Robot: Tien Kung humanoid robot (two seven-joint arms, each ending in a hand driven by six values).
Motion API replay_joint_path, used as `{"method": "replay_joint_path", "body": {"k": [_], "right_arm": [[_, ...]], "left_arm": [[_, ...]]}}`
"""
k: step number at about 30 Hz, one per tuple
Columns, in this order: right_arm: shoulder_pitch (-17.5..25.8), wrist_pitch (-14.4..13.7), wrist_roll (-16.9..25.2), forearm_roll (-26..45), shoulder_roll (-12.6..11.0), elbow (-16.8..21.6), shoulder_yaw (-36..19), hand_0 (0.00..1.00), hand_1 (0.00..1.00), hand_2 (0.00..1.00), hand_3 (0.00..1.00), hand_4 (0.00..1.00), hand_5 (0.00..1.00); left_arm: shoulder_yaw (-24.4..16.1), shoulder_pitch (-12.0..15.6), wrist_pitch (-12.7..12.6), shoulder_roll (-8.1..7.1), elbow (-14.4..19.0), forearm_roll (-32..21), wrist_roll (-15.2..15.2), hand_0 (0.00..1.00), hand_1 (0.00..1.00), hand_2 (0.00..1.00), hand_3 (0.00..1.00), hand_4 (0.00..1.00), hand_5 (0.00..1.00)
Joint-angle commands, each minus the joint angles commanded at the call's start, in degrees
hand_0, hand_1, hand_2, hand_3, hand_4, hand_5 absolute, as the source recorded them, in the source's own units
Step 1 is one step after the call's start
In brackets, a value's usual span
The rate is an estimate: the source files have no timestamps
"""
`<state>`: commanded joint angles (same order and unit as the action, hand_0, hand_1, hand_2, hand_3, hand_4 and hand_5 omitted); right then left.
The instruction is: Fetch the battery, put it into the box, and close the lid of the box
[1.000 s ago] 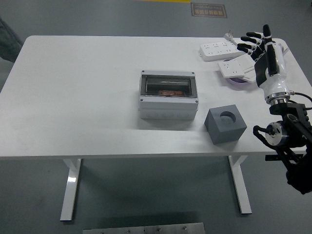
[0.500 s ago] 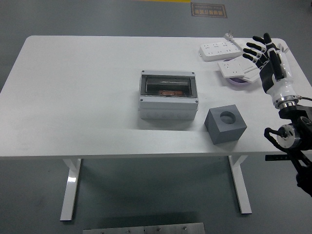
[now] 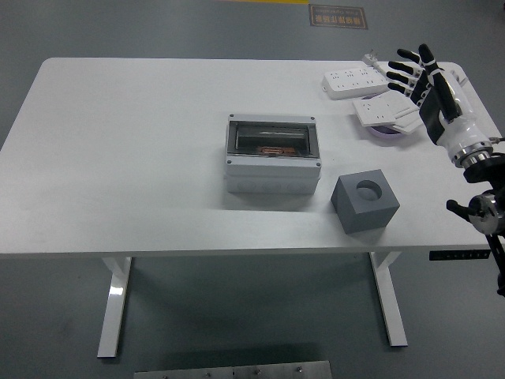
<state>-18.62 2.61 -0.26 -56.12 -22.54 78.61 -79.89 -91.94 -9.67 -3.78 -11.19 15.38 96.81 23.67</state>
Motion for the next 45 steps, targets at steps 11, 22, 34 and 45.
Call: {"method": "replay_joint_path", "body": {"k": [11,22,34,45], "right_arm": [[-0.91,4.29,-9.61,-12.88,3.29,0.67,-6.84,0.755,0.741,0.762,0.749,0.861,0.600],[-3.22,-10.92,9.56,2.73,7.96,-2.70,-1.51,0.688,0.685,0.718,0.675,0.640,0.328],[-2.14,-15.85,18.36,27.13,4.02,-1.20,6.37,0.637,0.576,0.588,0.612,0.702,0.414],[-0.07,4.21,-4.35,9.57,-1.58,3.74,-5.81,0.643,0.601,0.611,0.640,0.697,0.489]], "left_arm": [[-0.33,-0.03,0.72,0.54,0.06,1.07,0.18,0.593,0.690,0.603,0.586,0.563,0.002],[-1.45,-0.42,2.12,1.00,0.19,3.94,0.40,0.593,0.690,0.603,0.587,0.565,0.002],[-1.47,-0.57,2.35,1.21,0.24,4.15,0.54,0.593,0.687,0.604,0.588,0.568,0.002],[-1.47,-0.44,2.53,1.31,0.24,4.24,0.59,0.593,0.686,0.603,0.588,0.572,0.002]]}}
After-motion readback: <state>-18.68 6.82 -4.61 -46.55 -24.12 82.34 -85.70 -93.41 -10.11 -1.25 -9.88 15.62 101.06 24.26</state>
